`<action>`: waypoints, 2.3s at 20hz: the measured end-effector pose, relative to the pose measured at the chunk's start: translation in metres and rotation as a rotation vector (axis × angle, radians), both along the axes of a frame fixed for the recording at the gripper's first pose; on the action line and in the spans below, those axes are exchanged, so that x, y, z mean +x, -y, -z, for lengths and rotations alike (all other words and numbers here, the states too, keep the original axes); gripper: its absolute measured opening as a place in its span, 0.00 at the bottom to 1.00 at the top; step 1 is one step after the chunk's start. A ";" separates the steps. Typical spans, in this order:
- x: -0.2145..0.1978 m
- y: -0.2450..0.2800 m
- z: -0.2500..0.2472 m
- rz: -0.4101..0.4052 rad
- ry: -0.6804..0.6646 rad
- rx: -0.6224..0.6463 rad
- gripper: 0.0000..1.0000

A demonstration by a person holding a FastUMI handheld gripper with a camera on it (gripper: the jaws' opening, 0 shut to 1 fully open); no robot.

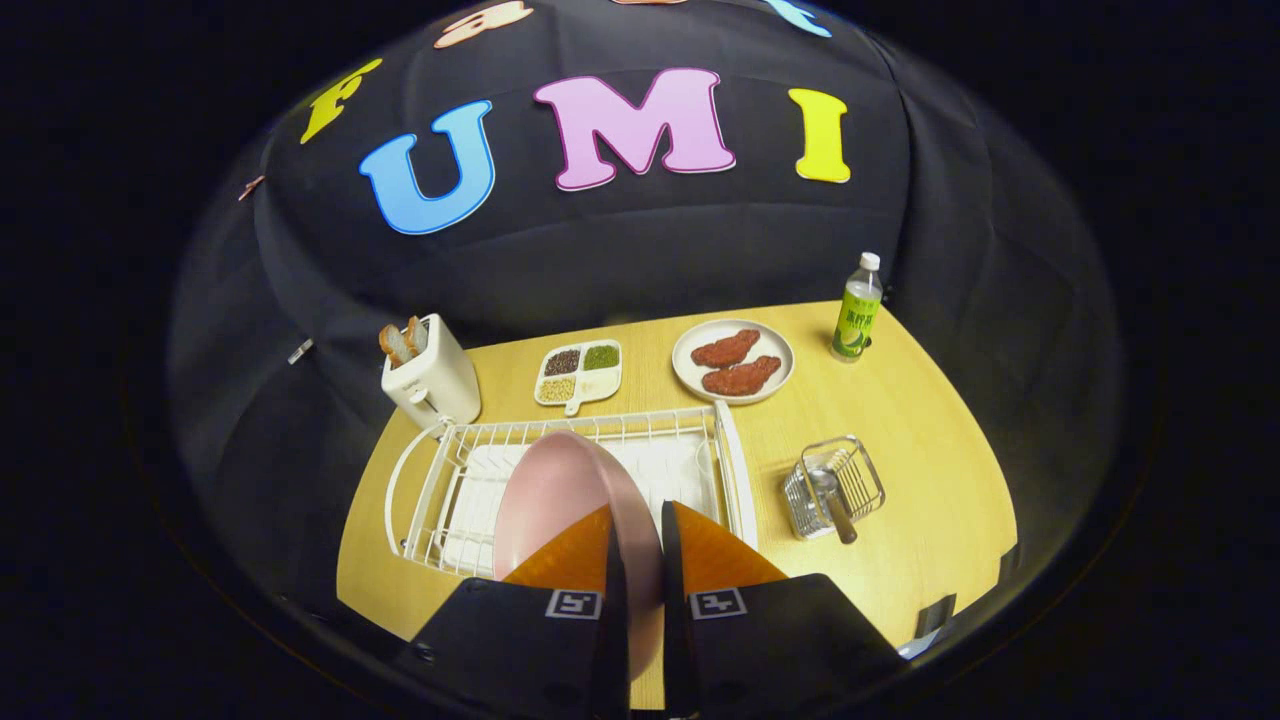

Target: Take the plate from the dish rack, then take the spoon from the basket and place it into the plate.

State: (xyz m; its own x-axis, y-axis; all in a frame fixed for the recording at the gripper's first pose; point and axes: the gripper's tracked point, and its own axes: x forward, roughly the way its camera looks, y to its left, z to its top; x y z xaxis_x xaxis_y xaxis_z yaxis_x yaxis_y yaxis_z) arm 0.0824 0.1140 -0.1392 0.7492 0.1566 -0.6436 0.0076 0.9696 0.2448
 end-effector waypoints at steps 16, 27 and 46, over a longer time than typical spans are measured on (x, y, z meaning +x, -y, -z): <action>-0.120 0.041 0.129 -0.021 -0.222 0.219 0.17; -0.113 0.034 0.173 -0.036 -0.254 0.241 0.20; -0.067 0.118 0.058 0.094 0.109 -0.122 0.99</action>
